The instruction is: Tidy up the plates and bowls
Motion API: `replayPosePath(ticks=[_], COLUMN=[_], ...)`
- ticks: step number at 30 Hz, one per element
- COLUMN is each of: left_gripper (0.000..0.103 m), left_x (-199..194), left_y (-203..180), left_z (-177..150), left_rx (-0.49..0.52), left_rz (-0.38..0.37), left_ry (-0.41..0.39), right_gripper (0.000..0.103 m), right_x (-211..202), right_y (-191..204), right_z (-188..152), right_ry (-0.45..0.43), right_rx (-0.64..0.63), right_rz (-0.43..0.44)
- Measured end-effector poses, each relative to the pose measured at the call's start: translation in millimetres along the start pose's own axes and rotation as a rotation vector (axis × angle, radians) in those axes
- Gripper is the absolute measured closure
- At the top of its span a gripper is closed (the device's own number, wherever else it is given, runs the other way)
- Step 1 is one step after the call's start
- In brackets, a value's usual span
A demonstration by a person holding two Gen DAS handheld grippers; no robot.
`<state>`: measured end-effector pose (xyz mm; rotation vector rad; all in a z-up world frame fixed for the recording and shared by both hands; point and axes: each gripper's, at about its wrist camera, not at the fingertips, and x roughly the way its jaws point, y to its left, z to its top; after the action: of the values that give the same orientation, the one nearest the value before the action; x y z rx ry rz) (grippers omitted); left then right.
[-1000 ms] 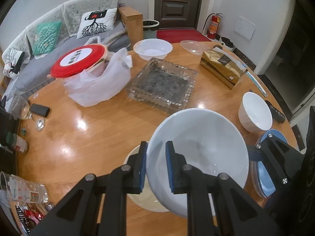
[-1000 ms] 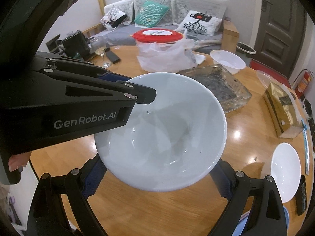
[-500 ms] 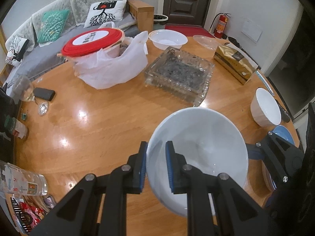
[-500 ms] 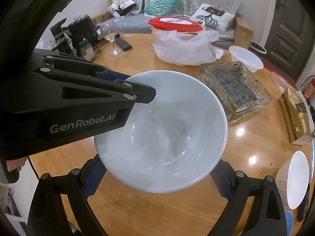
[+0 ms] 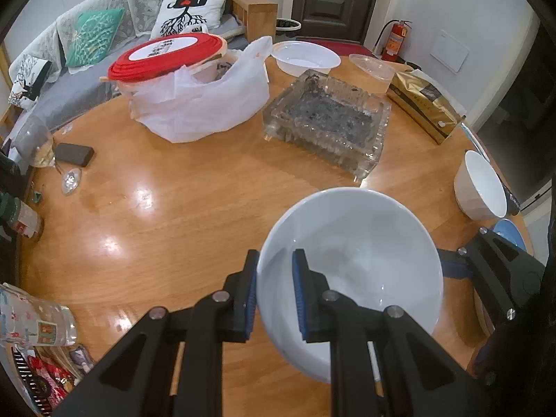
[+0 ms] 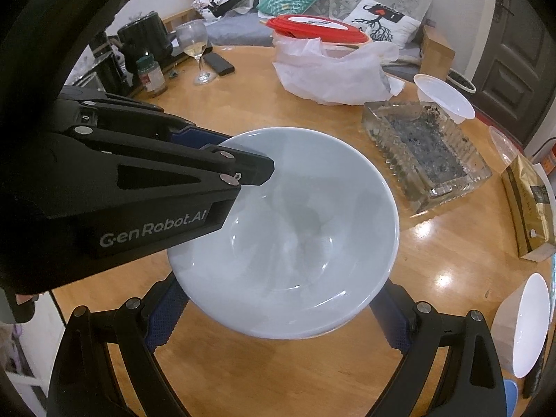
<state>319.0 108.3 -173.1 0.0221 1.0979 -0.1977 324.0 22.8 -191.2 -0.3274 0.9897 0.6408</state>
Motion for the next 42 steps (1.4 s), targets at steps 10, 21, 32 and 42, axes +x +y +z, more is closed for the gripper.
replayPosePath(ticks=[10, 21, 32, 42], left_gripper=[0.089, 0.088, 0.086, 0.085], left_x=[9.0, 18.9, 22.4, 16.4], left_y=[0.3, -3.4, -5.2, -7.7], left_z=[-1.4, -4.9, -5.5, -3.9], left_rx=[0.004, 0.010, 0.014, 0.009], left_rz=[0.012, 0.024, 0.025, 0.041], left_ry=[0.019, 0.039, 0.044, 0.037], right_gripper=[0.011, 0.011, 0.010, 0.010], right_x=[-1.0, -3.3, -4.4, -7.9], right_y=[-0.1, 1.5, 0.9, -4.5], right_z=[-0.5, -2.6, -5.1, -11.6], right_ry=[-0.006, -0.008, -0.011, -0.007], right_rx=[-0.013, -0.036, -0.042, -0.033], right_rz=[-0.008, -0.024, -0.027, 0.006])
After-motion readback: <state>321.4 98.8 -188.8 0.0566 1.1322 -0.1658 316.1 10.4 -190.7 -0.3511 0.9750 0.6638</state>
